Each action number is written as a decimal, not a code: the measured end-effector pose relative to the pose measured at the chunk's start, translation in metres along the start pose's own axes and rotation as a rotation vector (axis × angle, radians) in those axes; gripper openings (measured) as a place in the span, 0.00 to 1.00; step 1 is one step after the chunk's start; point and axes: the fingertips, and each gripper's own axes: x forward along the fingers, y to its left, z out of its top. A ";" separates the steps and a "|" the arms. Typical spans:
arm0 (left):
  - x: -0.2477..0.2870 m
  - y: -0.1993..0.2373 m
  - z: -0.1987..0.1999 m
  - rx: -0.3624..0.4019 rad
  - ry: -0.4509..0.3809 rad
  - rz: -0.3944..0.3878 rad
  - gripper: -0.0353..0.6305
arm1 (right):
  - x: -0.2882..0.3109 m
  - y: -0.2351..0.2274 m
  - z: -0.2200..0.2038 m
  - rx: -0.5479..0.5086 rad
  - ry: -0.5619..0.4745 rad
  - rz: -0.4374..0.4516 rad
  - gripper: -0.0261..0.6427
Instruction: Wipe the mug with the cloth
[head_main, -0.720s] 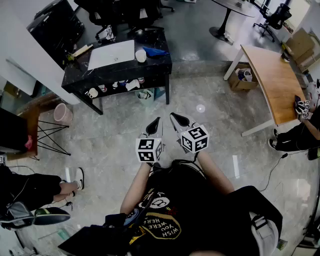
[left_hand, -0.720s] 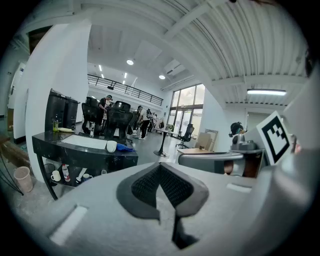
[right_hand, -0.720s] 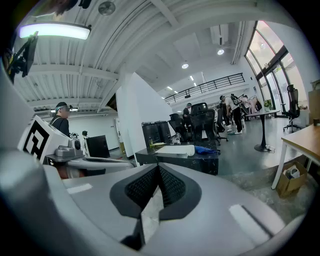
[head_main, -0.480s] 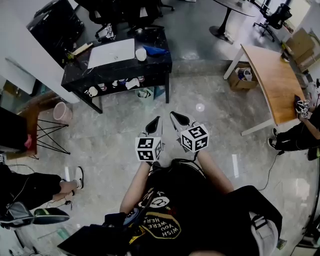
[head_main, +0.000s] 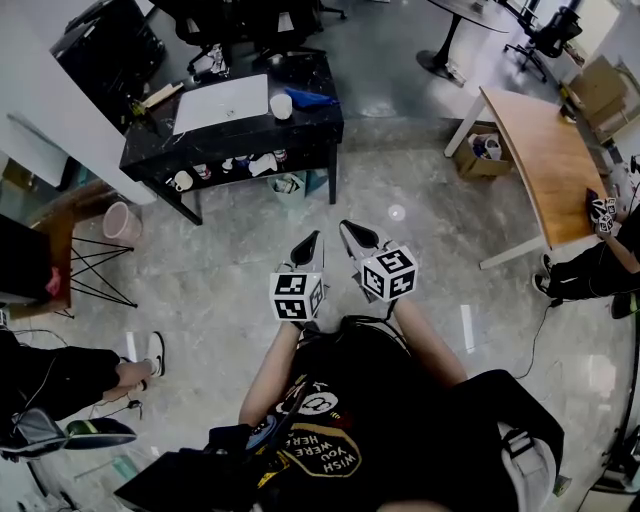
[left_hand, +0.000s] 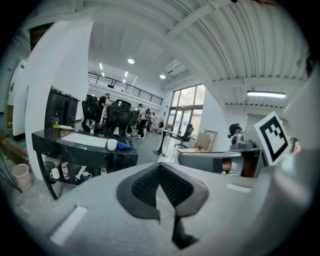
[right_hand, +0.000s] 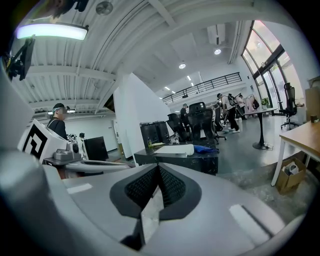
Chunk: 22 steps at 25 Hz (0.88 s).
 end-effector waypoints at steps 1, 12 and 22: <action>-0.001 0.002 -0.001 -0.003 0.001 0.002 0.06 | 0.001 0.001 -0.001 -0.001 0.003 -0.002 0.04; -0.009 0.048 -0.004 -0.037 0.013 -0.001 0.06 | 0.031 0.017 -0.010 -0.005 0.032 -0.037 0.04; 0.028 0.059 -0.005 -0.050 0.056 -0.036 0.06 | 0.054 -0.012 -0.005 0.011 0.038 -0.063 0.04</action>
